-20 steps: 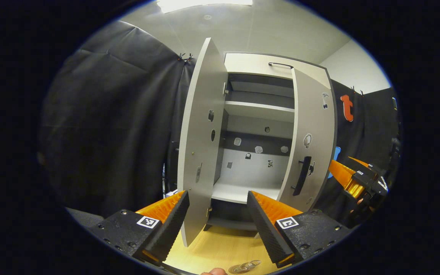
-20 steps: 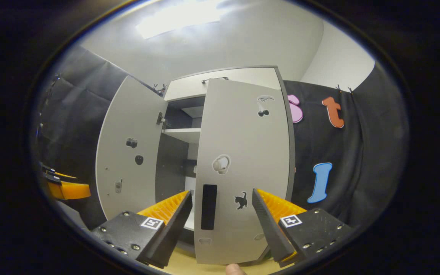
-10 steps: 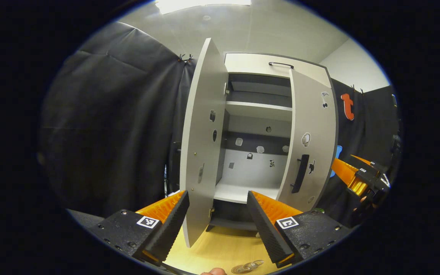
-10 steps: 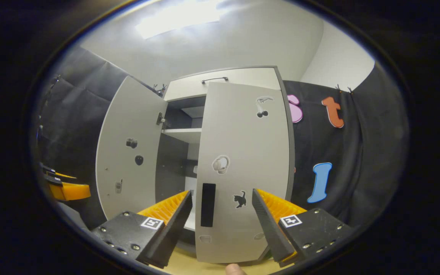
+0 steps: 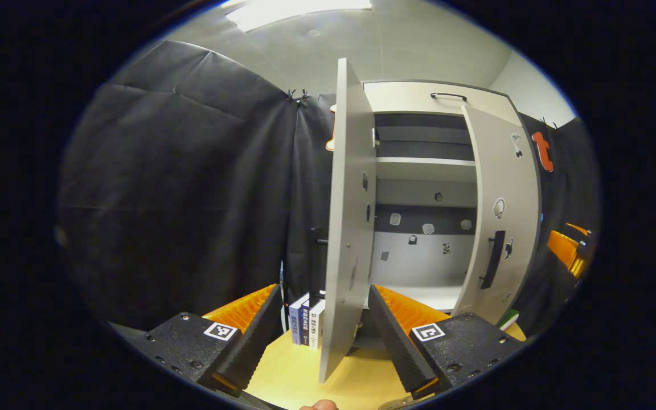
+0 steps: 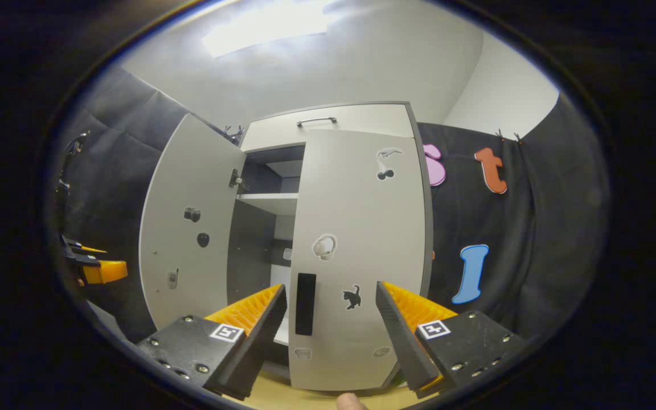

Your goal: Grasp the bottle in the cabinet with the left hand and place it on the coaster, then close the right door with the right hand and the left door with the left hand.

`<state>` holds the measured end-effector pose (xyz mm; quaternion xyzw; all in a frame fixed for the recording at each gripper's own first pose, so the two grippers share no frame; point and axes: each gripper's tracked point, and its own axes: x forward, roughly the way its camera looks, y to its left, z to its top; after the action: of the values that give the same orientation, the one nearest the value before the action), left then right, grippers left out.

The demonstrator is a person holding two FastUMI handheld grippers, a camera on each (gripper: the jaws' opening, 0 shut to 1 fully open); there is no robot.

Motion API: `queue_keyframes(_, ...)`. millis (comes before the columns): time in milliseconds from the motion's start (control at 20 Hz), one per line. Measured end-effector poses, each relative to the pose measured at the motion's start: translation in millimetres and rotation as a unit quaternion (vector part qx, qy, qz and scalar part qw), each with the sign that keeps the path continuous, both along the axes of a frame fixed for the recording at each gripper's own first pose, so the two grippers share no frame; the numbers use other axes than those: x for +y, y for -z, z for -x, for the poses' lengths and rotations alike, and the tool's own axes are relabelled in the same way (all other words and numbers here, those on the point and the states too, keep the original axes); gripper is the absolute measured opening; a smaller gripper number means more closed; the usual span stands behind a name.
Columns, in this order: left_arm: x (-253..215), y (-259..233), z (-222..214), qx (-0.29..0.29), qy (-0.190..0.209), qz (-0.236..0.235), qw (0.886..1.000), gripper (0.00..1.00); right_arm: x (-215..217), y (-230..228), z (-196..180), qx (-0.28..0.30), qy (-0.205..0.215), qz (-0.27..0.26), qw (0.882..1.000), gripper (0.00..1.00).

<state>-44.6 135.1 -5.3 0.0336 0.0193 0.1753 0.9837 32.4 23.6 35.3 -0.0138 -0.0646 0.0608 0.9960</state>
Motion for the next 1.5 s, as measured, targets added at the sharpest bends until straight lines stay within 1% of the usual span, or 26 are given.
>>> queue_keyframes(100,13,4,-4,-0.001,-0.017,-0.004,1.0,0.91,-3,-1,1,-0.001,0.008,0.001,1.0,0.95)
queue_keyframes(150,31,2,-13,-0.004,-0.024,-0.004,1.0,0.91,-4,-1,1,-0.002,0.013,0.002,1.0,0.95)
queue_keyframes(200,44,0,-20,-0.007,-0.028,-0.003,1.0,0.95,-6,0,2,-0.002,0.017,0.004,1.0,0.95)
queue_keyframes(250,52,1,-25,-0.008,-0.03,-0.005,1.0,0.91,-7,0,2,-0.002,0.022,0.005,1.0,0.95)
queue_keyframes(400,59,11,-41,-0.002,-0.03,-0.012,0.999,0.92,-9,0,2,-0.003,0.035,0.006,0.999,0.95)
queue_keyframes(450,62,15,-47,0.0,-0.028,-0.014,0.999,0.96,-11,-1,2,-0.004,0.04,0.006,0.999,0.95)
queue_keyframes(550,75,23,-53,0.006,-0.048,-0.025,0.998,0.95,-10,-1,2,-0.005,0.046,0.004,0.999,0.95)
queue_keyframes(650,84,29,-58,0.013,-0.058,-0.031,0.998,0.94,-10,0,2,-0.005,0.052,0.005,0.999,0.95)
queue_keyframes(700,86,32,-61,0.015,-0.053,-0.028,0.998,0.91,-10,0,2,-0.005,0.054,0.005,0.999,0.95)
queue_keyframes(750,85,34,-62,0.014,-0.047,-0.021,0.999,0.94,-10,1,2,-0.003,0.055,0.005,0.998,0.95)
queue_keyframes(850,77,33,-63,0.011,-0.021,-0.011,1.0,0.94,-6,2,1,0.0,0.053,0.003,0.999,0.95)
queue_keyframes(950,72,34,-64,0.018,-0.003,-0.006,1.0,0.93,-1,5,-2,0.004,0.045,-0.001,0.999,0.95)
queue_keyframes(1200,57,32,-63,0.02,0.014,-0.002,1.0,0.92,17,8,-2,0.009,0.026,-0.002,1.0,0.95)
queue_keyframes(1500,45,30,-58,0.012,0.028,0.019,0.999,0.92,19,10,2,0.014,0.017,-0.002,1.0,0.95)
